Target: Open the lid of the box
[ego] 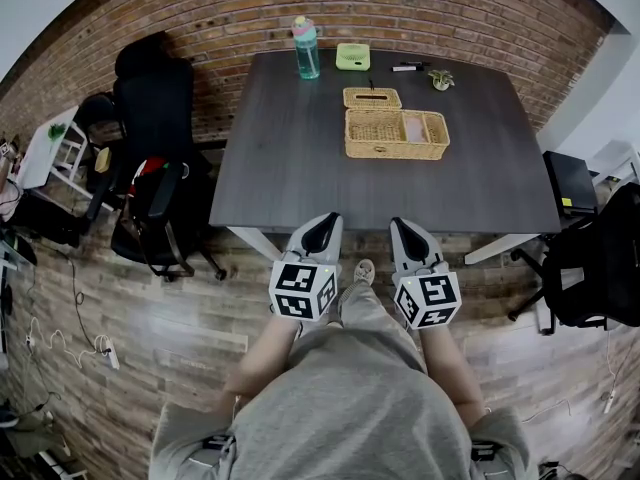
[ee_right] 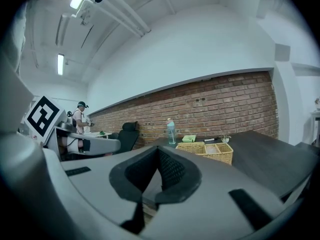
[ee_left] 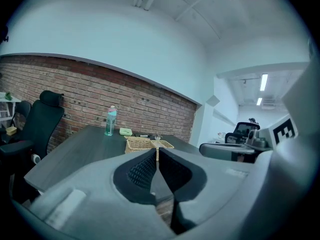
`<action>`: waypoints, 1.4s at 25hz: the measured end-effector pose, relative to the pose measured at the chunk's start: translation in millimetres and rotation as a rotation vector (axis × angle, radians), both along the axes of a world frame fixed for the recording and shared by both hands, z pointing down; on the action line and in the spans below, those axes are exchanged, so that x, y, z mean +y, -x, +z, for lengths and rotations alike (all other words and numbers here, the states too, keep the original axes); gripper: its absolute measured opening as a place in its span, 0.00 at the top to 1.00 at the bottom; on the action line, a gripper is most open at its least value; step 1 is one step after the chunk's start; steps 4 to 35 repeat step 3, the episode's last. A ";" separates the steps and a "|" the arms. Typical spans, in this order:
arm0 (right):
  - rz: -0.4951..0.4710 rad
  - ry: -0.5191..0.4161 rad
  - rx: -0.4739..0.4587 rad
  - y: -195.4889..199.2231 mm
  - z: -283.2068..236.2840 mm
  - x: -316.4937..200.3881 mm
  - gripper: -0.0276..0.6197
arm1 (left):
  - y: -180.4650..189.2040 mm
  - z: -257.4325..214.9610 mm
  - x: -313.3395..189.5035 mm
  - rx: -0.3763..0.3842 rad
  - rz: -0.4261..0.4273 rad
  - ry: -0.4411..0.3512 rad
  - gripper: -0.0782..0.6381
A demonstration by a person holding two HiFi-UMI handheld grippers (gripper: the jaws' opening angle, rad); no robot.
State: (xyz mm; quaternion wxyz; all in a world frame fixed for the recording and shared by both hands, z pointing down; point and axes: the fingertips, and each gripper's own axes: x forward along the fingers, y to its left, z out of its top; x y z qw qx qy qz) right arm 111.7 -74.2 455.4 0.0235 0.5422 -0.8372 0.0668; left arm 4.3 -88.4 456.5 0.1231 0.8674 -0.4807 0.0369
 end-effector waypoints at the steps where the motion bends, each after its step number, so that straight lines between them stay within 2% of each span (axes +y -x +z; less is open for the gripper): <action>1: 0.000 0.001 -0.001 -0.2 -0.1 -0.6 0.95 | -0.6 -0.6 -0.2 -0.001 0.002 -0.001 0.85; 35: -0.001 0.002 -0.003 -0.4 -0.4 -2.0 0.96 | -1.6 -1.8 -0.8 -0.001 0.006 -0.003 0.85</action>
